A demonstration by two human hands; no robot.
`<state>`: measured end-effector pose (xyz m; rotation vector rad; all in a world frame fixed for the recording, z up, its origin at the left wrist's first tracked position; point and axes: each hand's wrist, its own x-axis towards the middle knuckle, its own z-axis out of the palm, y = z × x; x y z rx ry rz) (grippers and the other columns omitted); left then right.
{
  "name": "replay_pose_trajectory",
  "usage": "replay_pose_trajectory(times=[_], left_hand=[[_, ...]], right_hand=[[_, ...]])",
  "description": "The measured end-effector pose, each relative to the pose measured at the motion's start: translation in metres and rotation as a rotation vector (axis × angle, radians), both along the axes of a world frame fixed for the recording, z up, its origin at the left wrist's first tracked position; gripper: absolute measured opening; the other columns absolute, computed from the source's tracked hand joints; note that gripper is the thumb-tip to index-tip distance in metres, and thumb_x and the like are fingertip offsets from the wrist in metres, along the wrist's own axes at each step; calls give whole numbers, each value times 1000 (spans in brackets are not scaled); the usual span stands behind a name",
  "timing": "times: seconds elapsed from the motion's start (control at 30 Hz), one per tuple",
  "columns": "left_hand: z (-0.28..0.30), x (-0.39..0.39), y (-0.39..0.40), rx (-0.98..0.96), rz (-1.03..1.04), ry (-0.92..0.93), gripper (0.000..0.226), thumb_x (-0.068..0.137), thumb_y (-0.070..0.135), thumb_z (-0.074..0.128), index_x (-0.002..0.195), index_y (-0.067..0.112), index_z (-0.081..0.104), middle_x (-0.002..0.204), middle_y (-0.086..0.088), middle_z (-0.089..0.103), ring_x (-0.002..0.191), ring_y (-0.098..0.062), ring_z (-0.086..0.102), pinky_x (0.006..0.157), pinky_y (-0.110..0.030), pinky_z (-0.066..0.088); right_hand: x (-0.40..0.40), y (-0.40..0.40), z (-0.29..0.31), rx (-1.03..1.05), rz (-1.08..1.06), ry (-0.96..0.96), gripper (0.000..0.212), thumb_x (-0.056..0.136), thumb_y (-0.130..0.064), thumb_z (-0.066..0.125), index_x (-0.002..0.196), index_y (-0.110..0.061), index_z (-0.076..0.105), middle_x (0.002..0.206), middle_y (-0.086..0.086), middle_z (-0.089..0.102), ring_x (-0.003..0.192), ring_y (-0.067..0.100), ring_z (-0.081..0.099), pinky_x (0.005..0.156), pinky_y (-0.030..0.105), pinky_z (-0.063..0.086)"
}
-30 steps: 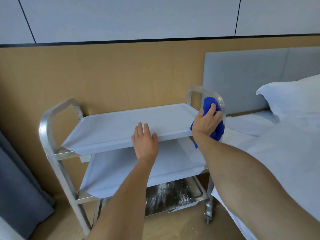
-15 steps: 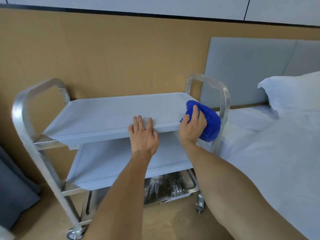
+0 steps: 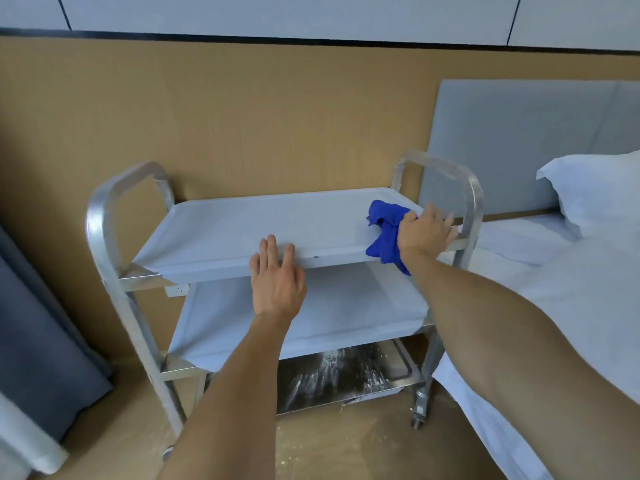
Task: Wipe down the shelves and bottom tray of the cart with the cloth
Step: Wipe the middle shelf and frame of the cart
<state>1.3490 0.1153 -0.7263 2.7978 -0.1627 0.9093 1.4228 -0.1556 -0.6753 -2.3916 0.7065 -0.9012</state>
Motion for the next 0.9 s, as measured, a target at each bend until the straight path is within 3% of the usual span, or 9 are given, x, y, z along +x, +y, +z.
replay_pose_trajectory(times=[0.1,0.2,0.3,0.43,0.5,0.57,0.63,0.7,0.9], left_hand=[[-2,3,10,5,-26,-2,41,96,19,45,136,10,49,155,-24,29,146,-40,22,115,-48,22],[3,-1,9,-92,-33,2,55,83,3,50,137,7,48,156,-24,27,147,-38,20,116,-46,19],[11,-9,23,-121,28,-41,66,75,-4,51,140,7,45,158,-22,23,148,-37,17,116,-48,16],[41,-14,84,-160,383,-85,78,80,0,48,152,11,21,162,-21,1,150,-35,2,118,-50,10],[61,-19,121,-370,587,-97,76,85,-1,44,154,8,13,162,-23,-1,150,-37,2,117,-50,15],[65,-25,160,-557,702,-89,69,92,6,43,153,4,13,161,-24,9,148,-39,13,114,-50,24],[56,-26,193,-701,684,-87,50,99,19,38,145,3,28,148,-23,39,134,-40,39,101,-48,39],[51,-27,208,-855,611,-88,35,102,31,29,122,9,48,117,-18,62,106,-39,58,87,-46,47],[33,-16,227,-1041,507,-225,33,91,47,30,90,20,49,79,0,62,79,-28,60,80,-41,50]], right_hand=[[-17,56,-28,-277,223,-85,47,95,-50,41,127,-23,62,145,8,49,133,30,43,108,46,27],[-26,111,-40,-294,220,-69,49,88,-58,43,108,-23,72,143,11,52,133,32,45,111,51,23],[-37,132,-39,-340,289,-129,50,92,-50,39,116,-19,70,141,13,53,128,34,48,106,50,30],[-49,151,-47,-305,501,-207,69,89,-41,37,147,-4,42,151,19,42,129,38,47,105,50,40],[-46,146,-39,-144,534,-262,75,88,-44,44,148,1,35,149,18,41,128,37,47,103,49,44],[-38,125,-30,-212,494,-162,75,88,-55,46,147,-8,39,140,11,53,130,34,45,105,49,38],[-32,117,-23,-389,428,-35,75,84,-67,30,138,-19,48,121,4,66,121,29,50,105,46,30],[-32,132,-23,-394,430,-37,78,82,-69,24,137,-19,49,114,5,67,113,28,55,105,45,31],[-43,255,-25,-496,661,-63,83,82,-73,38,152,-28,35,122,3,62,111,27,60,85,41,47]])
